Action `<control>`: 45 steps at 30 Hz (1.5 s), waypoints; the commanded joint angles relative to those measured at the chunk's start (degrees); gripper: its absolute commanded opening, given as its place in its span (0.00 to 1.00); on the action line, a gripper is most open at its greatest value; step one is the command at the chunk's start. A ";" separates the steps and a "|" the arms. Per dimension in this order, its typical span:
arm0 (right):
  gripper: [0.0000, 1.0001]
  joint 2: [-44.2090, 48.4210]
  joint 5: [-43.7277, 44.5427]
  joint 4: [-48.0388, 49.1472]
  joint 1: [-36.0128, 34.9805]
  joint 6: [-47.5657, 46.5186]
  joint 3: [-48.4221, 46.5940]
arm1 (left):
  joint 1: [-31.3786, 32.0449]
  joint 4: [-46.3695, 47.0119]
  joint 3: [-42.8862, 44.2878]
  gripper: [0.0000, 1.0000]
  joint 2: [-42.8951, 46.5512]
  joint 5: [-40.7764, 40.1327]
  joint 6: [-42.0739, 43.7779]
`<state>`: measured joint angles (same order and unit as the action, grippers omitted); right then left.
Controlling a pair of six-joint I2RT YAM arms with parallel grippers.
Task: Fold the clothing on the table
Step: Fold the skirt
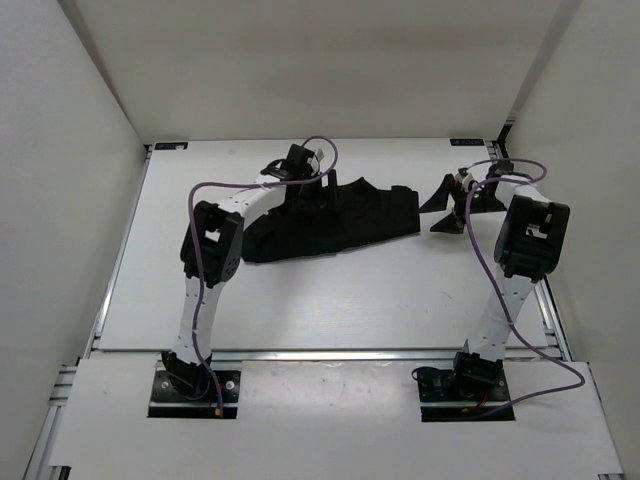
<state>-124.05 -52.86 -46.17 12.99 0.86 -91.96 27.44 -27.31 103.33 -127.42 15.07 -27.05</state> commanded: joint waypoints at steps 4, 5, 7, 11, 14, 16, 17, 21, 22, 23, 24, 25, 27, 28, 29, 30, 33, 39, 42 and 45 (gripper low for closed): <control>0.99 -1.89 -6.37 3.19 -0.42 4.58 3.01 | 1.04 -1.36 -1.54 0.99 2.17 -6.01 -2.56; 0.99 -2.42 -6.03 3.46 -0.95 5.19 3.10 | 1.12 0.83 -3.73 0.99 4.17 -6.10 -2.57; 0.99 -3.30 -5.77 4.94 -1.74 5.90 3.72 | 0.86 3.84 -7.34 0.99 6.56 -6.37 -3.18; 0.99 -4.79 -5.24 6.71 -3.15 7.66 3.55 | 1.03 2.71 -3.85 0.99 4.99 -3.56 -3.01; 0.99 -5.94 -4.27 8.81 -4.03 9.85 2.84 | 2.44 1.30 -1.65 0.99 3.23 -3.73 -1.61; 0.99 -6.82 -3.22 9.96 -4.99 10.99 2.32 | 2.88 1.73 -1.81 0.99 3.14 -3.65 -1.69; 1.00 -7.17 -2.78 10.74 -5.08 11.70 1.53 | 2.88 2.08 -2.16 0.98 3.05 -3.73 -1.95; 0.99 -7.52 -1.90 14.87 -6.92 15.03 2.31 | 3.05 2.17 -3.65 0.98 2.79 -3.47 -1.43; 1.00 -7.61 -1.20 16.28 -7.36 15.74 3.10 | 3.23 1.91 -3.49 0.99 2.70 -3.38 -1.08; 0.99 -7.18 -1.28 17.42 -7.89 17.23 3.89 | 3.06 1.47 -4.27 0.99 2.87 -3.12 -1.08; 0.99 -6.91 -0.58 19.87 -7.98 19.07 5.64 | 2.97 1.73 -4.88 0.99 2.87 -3.55 -0.55; 0.99 -5.78 0.29 22.85 -8.33 21.52 7.92 | 3.14 1.56 -5.24 0.98 3.05 -3.30 -0.29; 0.97 -3.93 1.00 28.75 -8.33 25.39 12.74 | 2.97 2.00 -6.64 0.98 3.49 -3.55 -0.02; 0.96 -2.61 1.61 33.56 -8.42 28.64 15.99 | 2.79 2.43 -7.69 0.99 3.66 -3.21 0.06; 0.93 -2.08 1.97 37.78 -8.25 30.06 17.50 | 2.79 3.05 -8.40 0.98 4.01 -2.94 0.15; 0.90 -1.29 2.49 39.74 -8.51 33.03 20.39 | 2.97 3.31 -9.54 0.99 4.45 -2.94 -0.02; 0.86 0.21 3.38 47.30 -8.77 37.62 24.11 | 2.79 3.93 -11.39 0.98 5.07 -2.86 0.42; 0.63 0.74 6.80 54.78 -9.48 42.29 24.91 | 2.62 4.02 -14.12 0.98 6.91 -2.06 1.73; 0.53 -0.23 8.21 55.23 -10.01 41.94 22.80 | 2.71 3.67 -14.39 0.99 7.27 -1.28 2.43; 0.28 -1.02 9.09 55.14 -10.97 40.80 21.13 | 2.44 3.32 -15.17 0.99 7.71 -0.92 3.05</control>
<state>-123.39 -48.49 6.28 2.81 41.93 -68.58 30.13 -21.71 89.89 -122.87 12.91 -25.52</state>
